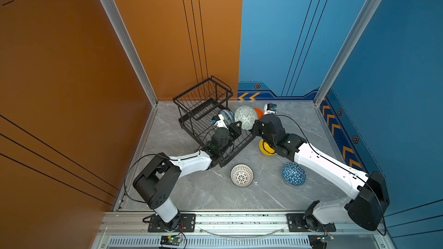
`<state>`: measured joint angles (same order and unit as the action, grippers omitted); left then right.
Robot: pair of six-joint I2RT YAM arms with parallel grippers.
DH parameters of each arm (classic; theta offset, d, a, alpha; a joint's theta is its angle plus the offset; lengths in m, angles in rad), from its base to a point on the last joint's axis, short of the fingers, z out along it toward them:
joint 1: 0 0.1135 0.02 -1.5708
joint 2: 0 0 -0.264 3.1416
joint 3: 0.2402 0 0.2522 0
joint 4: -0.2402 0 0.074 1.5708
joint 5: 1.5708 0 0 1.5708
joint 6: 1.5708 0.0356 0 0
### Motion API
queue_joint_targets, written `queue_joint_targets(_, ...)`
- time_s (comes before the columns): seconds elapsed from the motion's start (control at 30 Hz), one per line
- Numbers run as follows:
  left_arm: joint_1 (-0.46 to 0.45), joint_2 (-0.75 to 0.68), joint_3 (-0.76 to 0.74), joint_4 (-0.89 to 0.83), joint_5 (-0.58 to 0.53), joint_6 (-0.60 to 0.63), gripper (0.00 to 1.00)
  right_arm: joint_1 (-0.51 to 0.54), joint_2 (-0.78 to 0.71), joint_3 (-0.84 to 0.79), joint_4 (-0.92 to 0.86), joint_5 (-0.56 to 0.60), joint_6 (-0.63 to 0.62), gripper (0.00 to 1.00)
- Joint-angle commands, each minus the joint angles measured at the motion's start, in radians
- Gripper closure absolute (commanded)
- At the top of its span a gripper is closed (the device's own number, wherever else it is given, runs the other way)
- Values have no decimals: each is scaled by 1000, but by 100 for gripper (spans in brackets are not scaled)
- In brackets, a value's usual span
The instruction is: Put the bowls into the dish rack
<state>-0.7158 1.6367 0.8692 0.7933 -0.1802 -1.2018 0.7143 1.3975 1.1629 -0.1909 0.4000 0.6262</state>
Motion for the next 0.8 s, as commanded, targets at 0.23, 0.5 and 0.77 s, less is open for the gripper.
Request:
queue_joint_targets(0.23,17,-21,-7,83,9,-40,37,50,29,-5,82,195,-64,100)
queue_joint_targets(0.5,28,-90,-56,34,11,-32,2,46,75,19,93,275,-107,100)
queue_joint_targets(0.77,81,-247,-143,-105,40,-44,2,91,145,21,211,456,-296,100)
